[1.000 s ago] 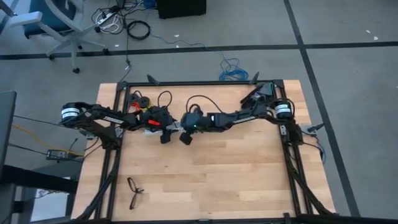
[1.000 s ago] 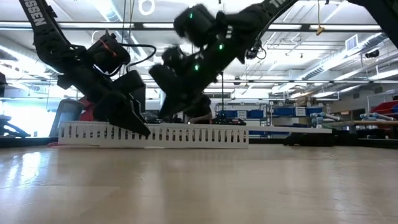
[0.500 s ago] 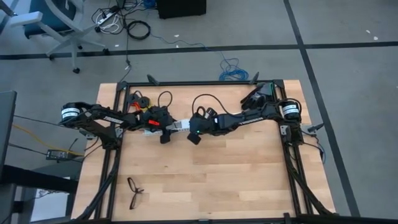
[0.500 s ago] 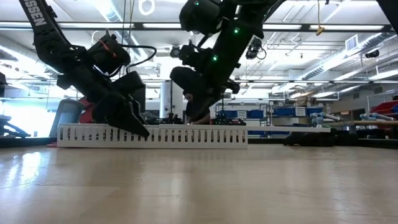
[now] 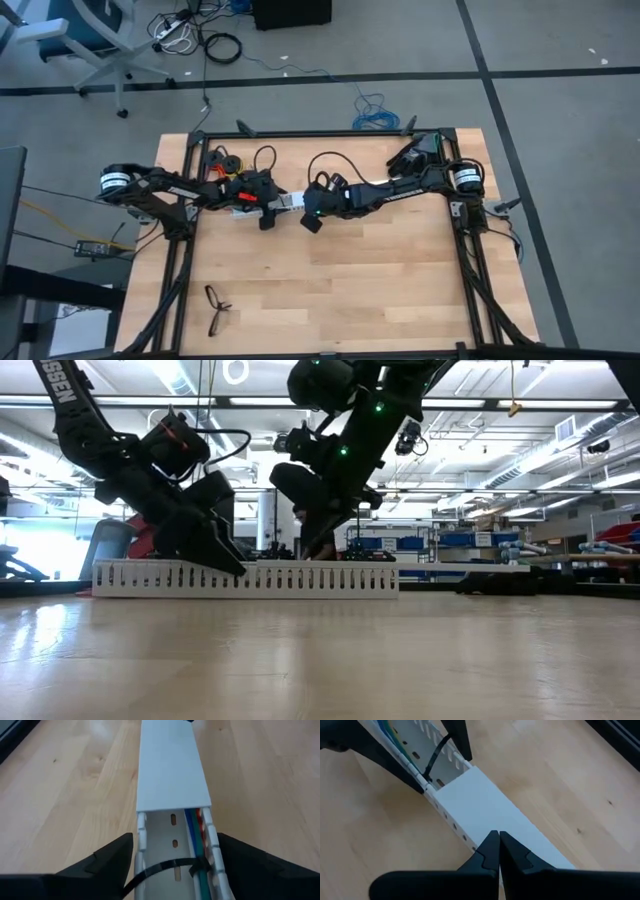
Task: Ziptie cables
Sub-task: Close the white cable duct
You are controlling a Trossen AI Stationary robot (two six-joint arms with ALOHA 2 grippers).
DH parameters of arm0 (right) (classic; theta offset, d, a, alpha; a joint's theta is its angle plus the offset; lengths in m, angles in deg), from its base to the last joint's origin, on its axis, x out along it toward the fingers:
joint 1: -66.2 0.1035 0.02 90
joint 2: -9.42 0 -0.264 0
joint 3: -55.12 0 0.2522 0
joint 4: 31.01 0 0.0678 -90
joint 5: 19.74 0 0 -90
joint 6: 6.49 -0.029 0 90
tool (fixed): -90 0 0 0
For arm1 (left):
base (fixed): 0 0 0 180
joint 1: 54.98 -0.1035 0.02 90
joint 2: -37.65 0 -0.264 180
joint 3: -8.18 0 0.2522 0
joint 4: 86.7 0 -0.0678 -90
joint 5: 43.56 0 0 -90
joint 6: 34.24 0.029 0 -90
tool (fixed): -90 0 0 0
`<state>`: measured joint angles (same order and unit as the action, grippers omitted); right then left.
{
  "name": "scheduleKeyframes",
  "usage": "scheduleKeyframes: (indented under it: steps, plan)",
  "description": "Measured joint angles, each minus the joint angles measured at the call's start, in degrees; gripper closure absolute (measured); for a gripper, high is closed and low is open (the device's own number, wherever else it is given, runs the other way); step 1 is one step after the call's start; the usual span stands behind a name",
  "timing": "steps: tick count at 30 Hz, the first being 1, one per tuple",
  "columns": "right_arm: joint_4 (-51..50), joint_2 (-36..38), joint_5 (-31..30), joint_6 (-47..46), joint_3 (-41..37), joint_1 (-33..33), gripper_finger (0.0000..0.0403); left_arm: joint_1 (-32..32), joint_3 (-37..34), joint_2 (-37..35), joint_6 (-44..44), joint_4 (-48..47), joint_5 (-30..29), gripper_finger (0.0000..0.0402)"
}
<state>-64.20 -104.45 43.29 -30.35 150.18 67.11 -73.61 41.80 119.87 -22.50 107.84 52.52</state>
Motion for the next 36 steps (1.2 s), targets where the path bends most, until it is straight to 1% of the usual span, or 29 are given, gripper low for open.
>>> scheduleKeyframes:
  steps: [7, 11, 13, 15, 18, 20, 21, 22, 24, 26, 27, 28, 29, 32, 36]
  plan:
    - [-0.04, 0.0, -0.02, 0.04, 0.0, 0.0, 0.0403, 0.0, 0.17, 5.5, -0.63, 4.35, 0.2, 0.0121]
    - [-1.52, 0.0, -0.04, -0.39, 0.02, 0.0, 0.0403, 0.0, 0.17, 6.37, -0.77, 5.3, 0.23, 0.0146]
    - [-3.17, 0.0, -1.24, -1.96, 0.02, 0.0, 0.0403, 0.0, 0.17, 6.36, -0.79, 5.3, 0.21, 0.016]
    - [-6.0, 0.0, -3.85, -4.5, 0.02, 0.0, 0.0403, 0.0, 0.17, 6.36, -0.8, 5.3, 0.2, 0.017]
    - [-10.2, 0.0, -5.87, -8.7, 0.02, -0.38, 0.0403, 0.0, 0.17, 6.36, -0.79, 5.28, 0.2, 0.0174]
    - [-11.31, -0.26, -4.22, -10.77, 0.02, -1.03, 0.0403, 0.0, 0.17, 6.36, -0.79, 5.3, 0.2, 0.0172]
    - [-11.2, -0.37, -1.48, -10.96, 0.01, -1.62, 0.0403, 0.0, 0.17, 6.36, -0.79, 5.32, 0.2, 0.017]
    - [-9.88, -0.73, 1.36, -10.71, -0.1, -2.15, 0.0403, 0.0, 0.17, 6.36, -0.79, 5.31, 0.18, 0.0168]
    - [-3.08, -1.66, 8.1, -7.57, -0.26, -3.26, 0.0403, 0.0, 0.17, 6.35, -0.89, 5.3, 0.17, 0.0167]
    - [2.46, -2.86, 12.58, -3.2, -0.59, -3.86, 0.0403, -0.06, 0.13, 6.34, -1.25, 5.26, 0.25, 0.0167]
    - [5.74, -3.18, 13.53, -2.1, -0.59, -4.09, 0.0403, -0.02, 0.13, 6.32, -1.27, 5.28, 0.11, 0.0167]
    - [8.14, -3.55, 13.32, -1.5, -0.57, -4.06, 0.0403, -0.02, 0.13, 6.32, -1.39, 5.3, 0.14, 0.0167]
    - [8.83, -3.65, 11.87, -1.11, -0.65, -3.79, 0.0403, -0.02, 0.13, 6.32, -1.46, 5.32, 0.16, 0.0167]
    - [9.05, -2.92, 7.26, 1.27, -0.76, -2.69, 0.0403, 0.0, 0.2, 6.34, -1.46, 5.18, 0.0, 0.0167]
    - [10.59, -1.62, 6.54, 2.97, -0.68, -1.55, 0.0403, 0.0, 0.33, 6.34, -1.49, 4.67, -0.04, 0.016]
